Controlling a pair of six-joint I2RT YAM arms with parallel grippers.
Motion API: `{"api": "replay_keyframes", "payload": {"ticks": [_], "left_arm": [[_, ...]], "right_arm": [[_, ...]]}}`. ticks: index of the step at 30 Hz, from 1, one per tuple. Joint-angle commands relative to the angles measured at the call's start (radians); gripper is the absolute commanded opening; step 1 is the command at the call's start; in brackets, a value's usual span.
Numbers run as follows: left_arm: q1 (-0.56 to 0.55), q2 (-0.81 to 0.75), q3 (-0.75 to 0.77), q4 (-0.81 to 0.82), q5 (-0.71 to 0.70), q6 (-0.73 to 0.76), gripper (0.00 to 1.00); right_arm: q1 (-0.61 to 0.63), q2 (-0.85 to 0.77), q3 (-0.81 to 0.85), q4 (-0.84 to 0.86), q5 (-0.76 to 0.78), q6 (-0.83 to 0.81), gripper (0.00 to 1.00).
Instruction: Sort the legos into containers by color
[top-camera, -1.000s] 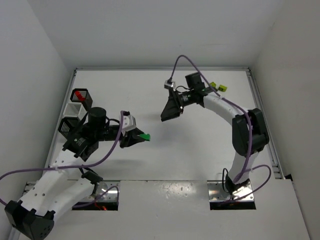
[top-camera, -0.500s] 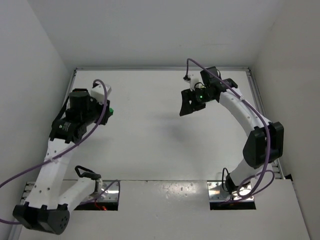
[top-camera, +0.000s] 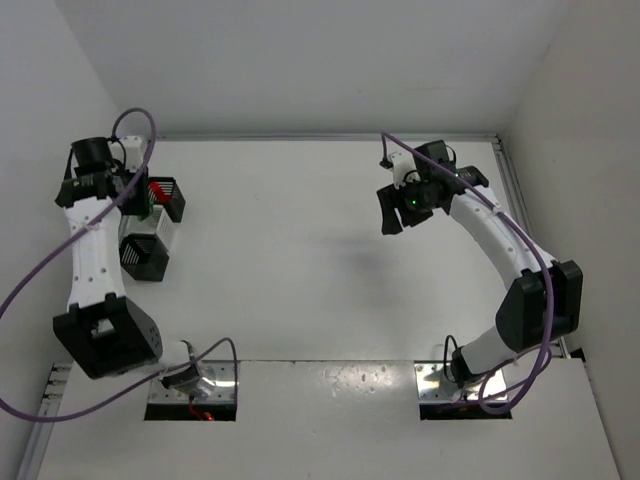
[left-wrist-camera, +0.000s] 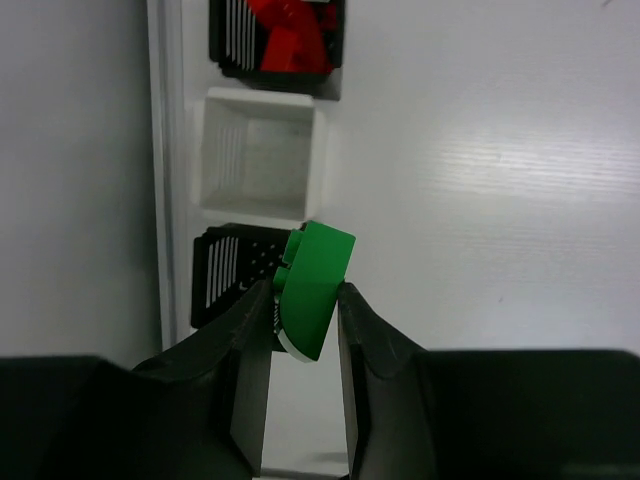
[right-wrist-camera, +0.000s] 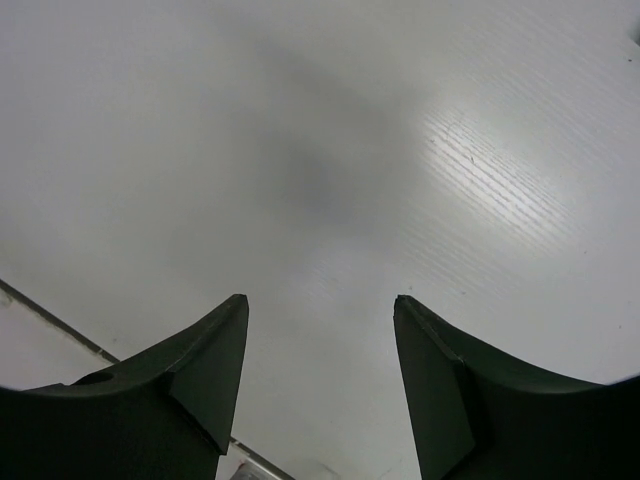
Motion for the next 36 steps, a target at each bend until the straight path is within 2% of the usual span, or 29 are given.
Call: {"api": "replay_keyframes", "payload": {"ticks": [1,4,11,23,26,28,30,32,34,35,36], "left_arm": [[0.123,0.106,0.119,-0.084,0.071,0.088,0.00],[0.184,0.212,0.197,-0.134,0.136,0.118,0.00],[0.214,0.346,0.285,-0.170,0.136,0.138,0.00],[0.214,0.482,0.369,-0.180,0.188,0.129,0.12],[0.214,0.522,0.402,-0.180,0.188,0.129,0.15],[0.214,0.544,0.431,-0.180,0.199,0.120,0.15],[0.214,0.553,0.448,-0.171,0.211,0.120,0.18],[0.214,0.564,0.477,-0.171,0.223,0.120,0.26],[0.214,0.564,0.477,-0.171,0.223,0.120,0.35],[0.214,0.564,0.477,-0.171,0.223,0.120,0.45],[0.214,0.564,0.486,-0.171,0.223,0.120,0.49]], "right_arm": [[-0.008,-0.033,-0.026,0.033,0.041,-0.025,0.61],[-0.008,-0.042,-0.035,0.042,0.041,-0.034,0.61],[-0.008,-0.033,-0.055,0.051,0.030,-0.043,0.61],[-0.017,-0.015,-0.074,0.070,0.030,-0.052,0.61],[-0.017,-0.005,-0.083,0.079,0.044,-0.042,0.65],[-0.017,-0.005,-0.083,0.088,0.053,-0.042,0.71],[-0.017,-0.005,-0.083,0.088,0.062,-0.033,0.79],[-0.017,-0.005,-0.083,0.088,0.062,-0.033,0.89],[-0.026,-0.005,-0.083,0.088,0.072,-0.033,0.89],[-0.026,-0.005,-0.083,0.088,0.072,-0.033,0.89],[-0.026,-0.005,-0.083,0.088,0.081,-0.033,0.89]]}}
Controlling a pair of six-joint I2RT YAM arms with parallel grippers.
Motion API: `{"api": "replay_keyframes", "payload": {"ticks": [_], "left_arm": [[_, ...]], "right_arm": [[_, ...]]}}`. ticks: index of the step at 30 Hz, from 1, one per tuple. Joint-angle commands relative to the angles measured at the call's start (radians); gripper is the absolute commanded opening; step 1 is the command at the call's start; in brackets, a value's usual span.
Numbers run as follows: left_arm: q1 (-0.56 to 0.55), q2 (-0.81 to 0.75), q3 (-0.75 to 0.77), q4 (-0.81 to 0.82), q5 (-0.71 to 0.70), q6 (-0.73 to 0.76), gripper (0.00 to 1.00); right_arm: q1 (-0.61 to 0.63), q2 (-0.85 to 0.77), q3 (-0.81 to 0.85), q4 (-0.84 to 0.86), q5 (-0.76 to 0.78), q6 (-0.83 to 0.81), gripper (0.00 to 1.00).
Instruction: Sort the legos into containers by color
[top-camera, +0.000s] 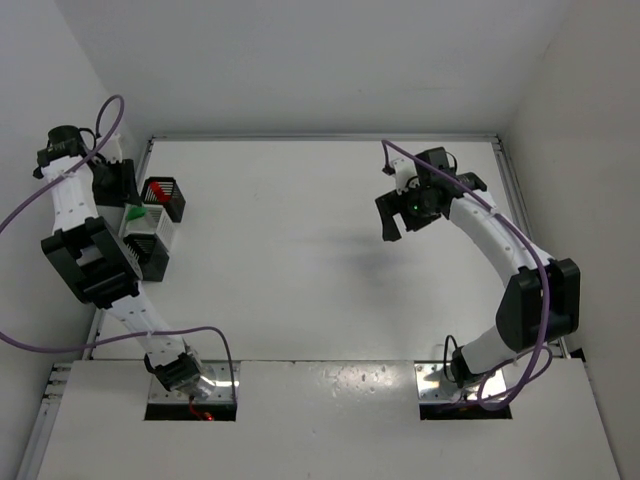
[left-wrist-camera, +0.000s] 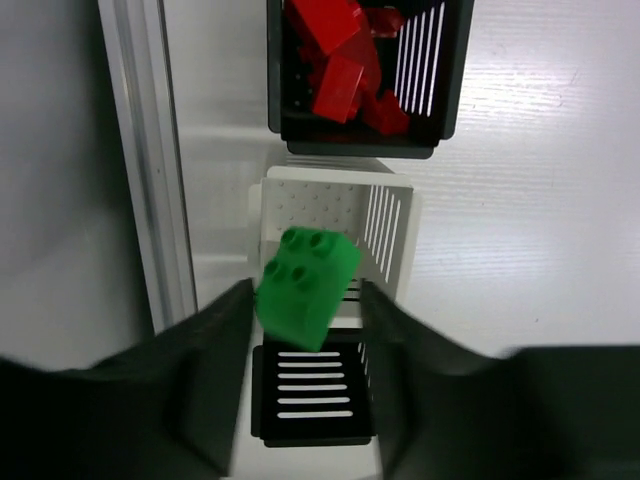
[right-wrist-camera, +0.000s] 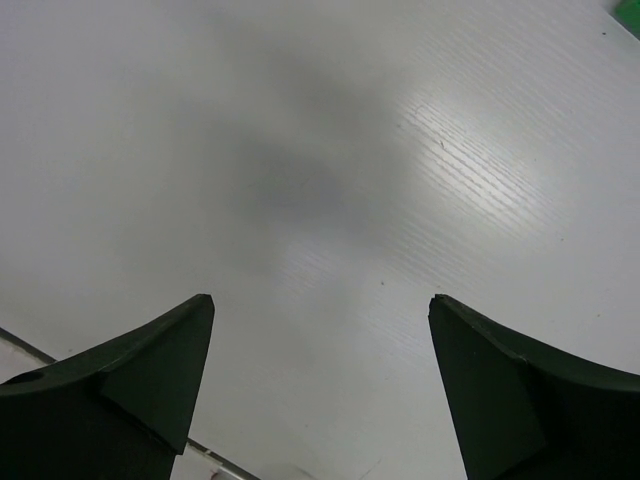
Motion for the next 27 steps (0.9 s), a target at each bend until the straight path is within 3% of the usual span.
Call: {"api": "replay_keyframes", "payload": {"ticks": [1,4,9,15,21,27], "left_arm": [[0.008,-0.020,0.045,0.010,0.037,-0.007,0.56],[0.008,-0.047,0.045,0.020,0.060,0.003,0.65],[0.008,-0.110,0.057,0.000,0.114,0.055,0.65],[-0.040,-0.331,-0.044,-0.012,0.290,0.090,0.68],[-0.126,-0.515,-0.200,0.051,0.310,0.069,0.70],[-0.160,-0.547,-0.246,0.074,0.310,0.039,0.70]], "right_arm": [[-0.009,-0.005,0.000,0.030,0.027,0.000,0.89],[-0.018,-0.005,0.000,0.040,0.038,-0.010,0.87],[-0.037,0.016,0.037,0.039,0.076,-0.039,0.80],[-0.087,0.143,0.096,0.093,0.199,-0.105,0.74],[-0.136,0.370,0.346,0.080,0.279,-0.094,0.82],[-0.166,0.588,0.567,0.033,0.273,-0.021,0.91]]}}
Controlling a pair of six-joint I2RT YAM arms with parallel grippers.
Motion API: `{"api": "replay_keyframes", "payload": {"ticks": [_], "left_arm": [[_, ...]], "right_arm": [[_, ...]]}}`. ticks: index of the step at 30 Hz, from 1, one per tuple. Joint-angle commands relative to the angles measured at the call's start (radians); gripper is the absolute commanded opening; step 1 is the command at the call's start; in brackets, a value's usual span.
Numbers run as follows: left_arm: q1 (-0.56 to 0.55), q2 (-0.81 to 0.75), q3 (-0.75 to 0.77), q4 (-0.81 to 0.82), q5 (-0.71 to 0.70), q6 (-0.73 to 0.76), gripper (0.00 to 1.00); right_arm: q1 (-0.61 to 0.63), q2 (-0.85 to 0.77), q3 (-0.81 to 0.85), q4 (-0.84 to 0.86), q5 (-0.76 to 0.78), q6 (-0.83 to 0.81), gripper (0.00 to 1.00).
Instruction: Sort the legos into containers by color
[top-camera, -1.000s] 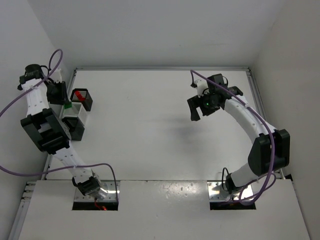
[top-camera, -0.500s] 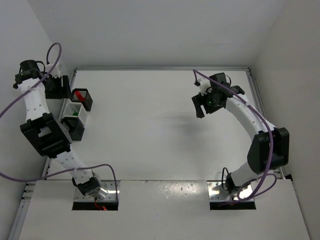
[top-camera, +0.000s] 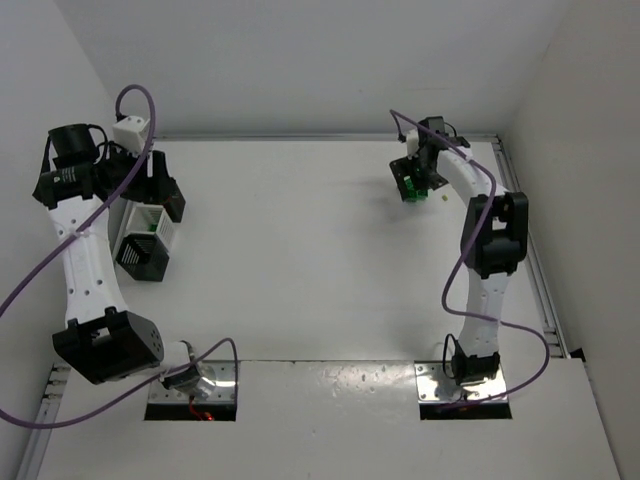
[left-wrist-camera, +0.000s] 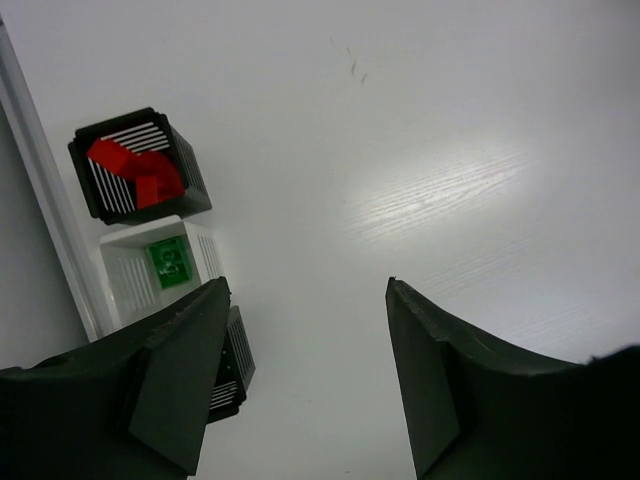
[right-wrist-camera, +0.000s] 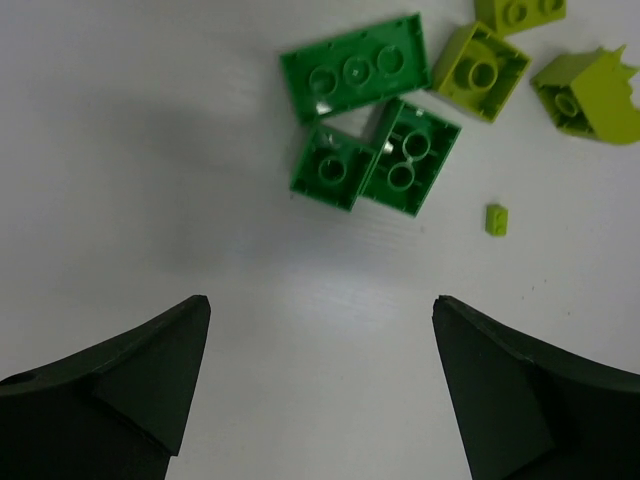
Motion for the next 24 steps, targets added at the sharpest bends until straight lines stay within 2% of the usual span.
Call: {"api": "replay_keyframes", "payload": {"ticks": [1,5,12,24], "left_arm": [[-0.011,0.006,-0.035,0.036,0.025,-0.020,0.70],[-0.011,0.006,-0.044,0.045,0.025,-0.030,0.70],[-0.011,0.006,-0.064,0.063,0.034,-0.030,0.70],[-0.011,0.006,-0.064,0.072,0.043,-0.039,0.70]], "right_arm": [[-0.014,0.067,0.137,-0.038,-0.003,0.073,0.93],[-0.023,0.152,0.237,-0.057,-0.003,0.131,1.00],[-0.032,0.238,0.297,-0.084,-0.005,0.194,1.00],[-0.071,0.296,0.314,-0.015,0.028,0.258,1.00]]}}
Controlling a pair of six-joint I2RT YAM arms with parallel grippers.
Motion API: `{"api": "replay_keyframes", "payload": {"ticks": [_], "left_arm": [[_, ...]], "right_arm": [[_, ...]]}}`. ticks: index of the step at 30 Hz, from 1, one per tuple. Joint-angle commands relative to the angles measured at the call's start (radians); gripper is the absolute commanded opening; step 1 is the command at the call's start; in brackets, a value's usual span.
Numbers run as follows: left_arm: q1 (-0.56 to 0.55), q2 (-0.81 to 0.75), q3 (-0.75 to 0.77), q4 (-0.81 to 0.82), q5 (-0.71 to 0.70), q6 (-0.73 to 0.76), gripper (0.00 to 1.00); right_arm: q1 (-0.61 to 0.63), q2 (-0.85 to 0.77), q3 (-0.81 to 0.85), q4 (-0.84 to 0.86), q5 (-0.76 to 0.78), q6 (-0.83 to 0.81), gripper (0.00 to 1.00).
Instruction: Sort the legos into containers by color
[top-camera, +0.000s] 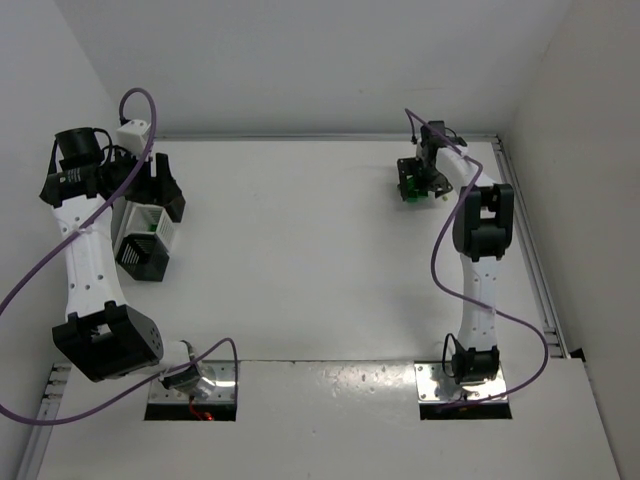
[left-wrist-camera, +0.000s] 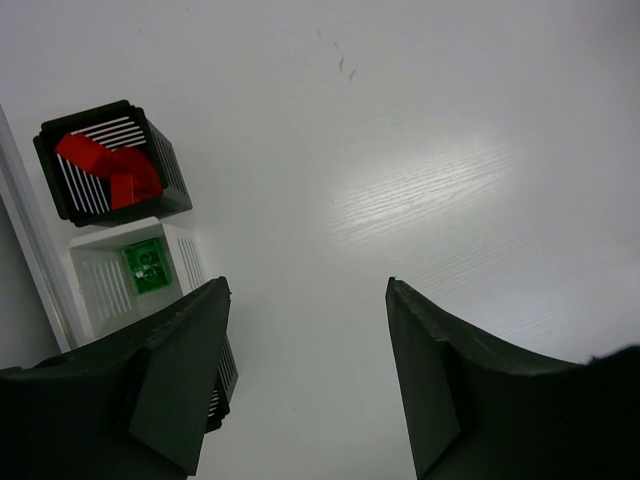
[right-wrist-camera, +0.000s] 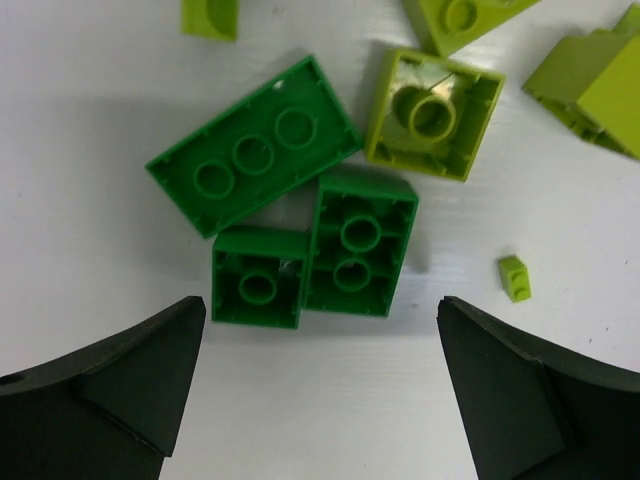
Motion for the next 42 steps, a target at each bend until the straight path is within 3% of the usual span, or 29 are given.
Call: {"api": "replay_keyframes", "payload": {"ticks": [1,12,15,25,31,35,39,42], "left_arm": [[-0.008,-0.010,0.003,0.027,0.025,-0.005,0.70],[-0.008,0.008,0.003,0.027,0.034,-0.014,0.70],[-0.008,0.008,0.003,0.027,0.025,-0.014,0.70],[-0.008,-0.012,-0.035,0.048,0.036,-0.014,0.70],[-0.008,-0.067,-0.125,0.079,0.067,0.005,0.70],[-0.008,-0.116,-0.222,0.079,0.204,0.067,0.70],[-0.008,-0.180,-0.368,0.031,0.408,0.207,0.72],[-0.017,-0.225,-0.483,-0.038,0.563,0.392,0.73]], "right_arm": [[-0.007,0.033,0.068,0.041,0.012,0.036,1.00],[-0.016,0.132,0.168,0.012,-0.039,0.055,1.00],[-0.016,0.132,0.168,0.002,-0.060,0.055,0.92],[-0.016,-0.043,-0.082,0.022,-0.123,0.016,0.60],[-0.016,-0.187,-0.249,0.033,-0.264,-0.016,0.45],[-0.002,-0.281,-0.326,0.001,-0.403,-0.082,0.38],[0.019,-0.316,-0.374,-0.051,-0.676,-0.190,0.38],[0.044,-0.292,-0.340,-0.201,-0.828,-0.322,0.37]]}}
